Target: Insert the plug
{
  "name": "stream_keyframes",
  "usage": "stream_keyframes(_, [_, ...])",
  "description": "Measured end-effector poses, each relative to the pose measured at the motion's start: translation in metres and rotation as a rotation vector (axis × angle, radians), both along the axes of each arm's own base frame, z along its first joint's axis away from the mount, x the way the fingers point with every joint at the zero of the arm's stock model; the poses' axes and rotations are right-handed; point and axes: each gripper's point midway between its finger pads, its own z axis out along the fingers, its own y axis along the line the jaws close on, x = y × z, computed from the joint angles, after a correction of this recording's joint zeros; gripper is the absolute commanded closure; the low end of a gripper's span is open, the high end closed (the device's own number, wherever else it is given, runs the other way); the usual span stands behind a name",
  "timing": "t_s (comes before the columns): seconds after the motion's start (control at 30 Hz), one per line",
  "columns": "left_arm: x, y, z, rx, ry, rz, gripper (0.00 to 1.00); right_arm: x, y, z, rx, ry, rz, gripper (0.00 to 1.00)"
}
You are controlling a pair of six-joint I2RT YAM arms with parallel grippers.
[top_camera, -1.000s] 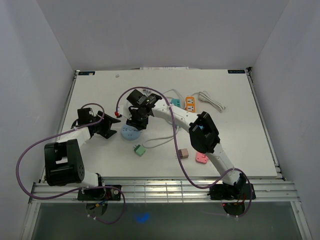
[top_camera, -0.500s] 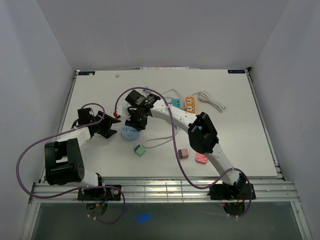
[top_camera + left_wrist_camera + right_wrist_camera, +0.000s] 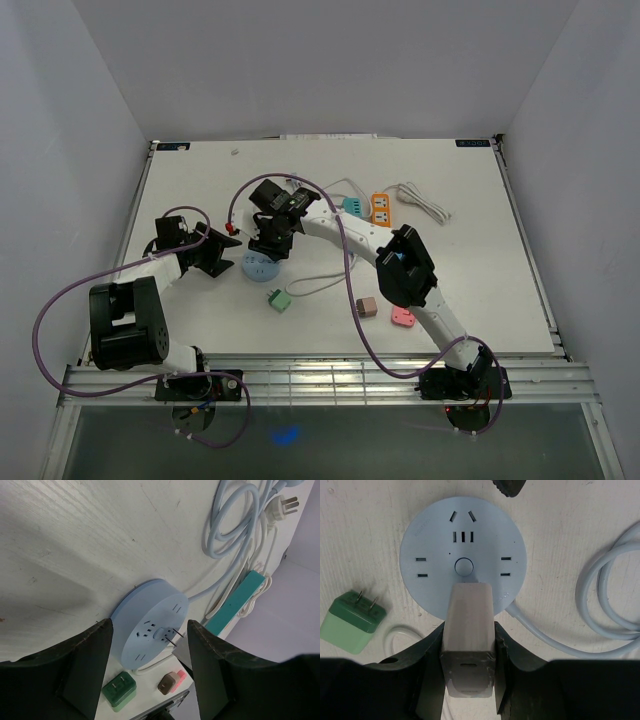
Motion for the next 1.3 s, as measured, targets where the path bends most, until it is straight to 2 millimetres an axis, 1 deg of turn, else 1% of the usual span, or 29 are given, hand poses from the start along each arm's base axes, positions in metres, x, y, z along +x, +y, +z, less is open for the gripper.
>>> stream_keyframes(0.6, [-0.002, 0.0, -0.001, 0.005, 0.007, -0.007, 0.29, -0.007, -0.008, -0.007, -0.021, 0.027, 0.004, 0.92])
stream_keyframes(0.93, [-0.002, 0.0, -0.001, 0.006, 0.005, -0.009, 0.29, -0.009, -0.012, -0.006, -0.031, 0.028, 0.009, 0.92])
stream_keyframes(1.03, [-0.002, -0.003, -0.001, 0.007, 0.001, -0.017, 0.3, -0.01, -0.017, -0.006, -0.054, 0.031, 0.012, 0.92])
stream_keyframes(1.17, [0.0, -0.014, -0.001, 0.004, -0.019, -0.044, 0.32, -0.011, -0.018, -0.007, -0.072, 0.038, 0.014, 0.92])
stream_keyframes(1.3, [-0.003, -0.026, -0.014, -0.008, 0.013, -0.069, 0.41, -0.007, -0.016, -0.007, -0.083, 0.035, 0.01, 0.92])
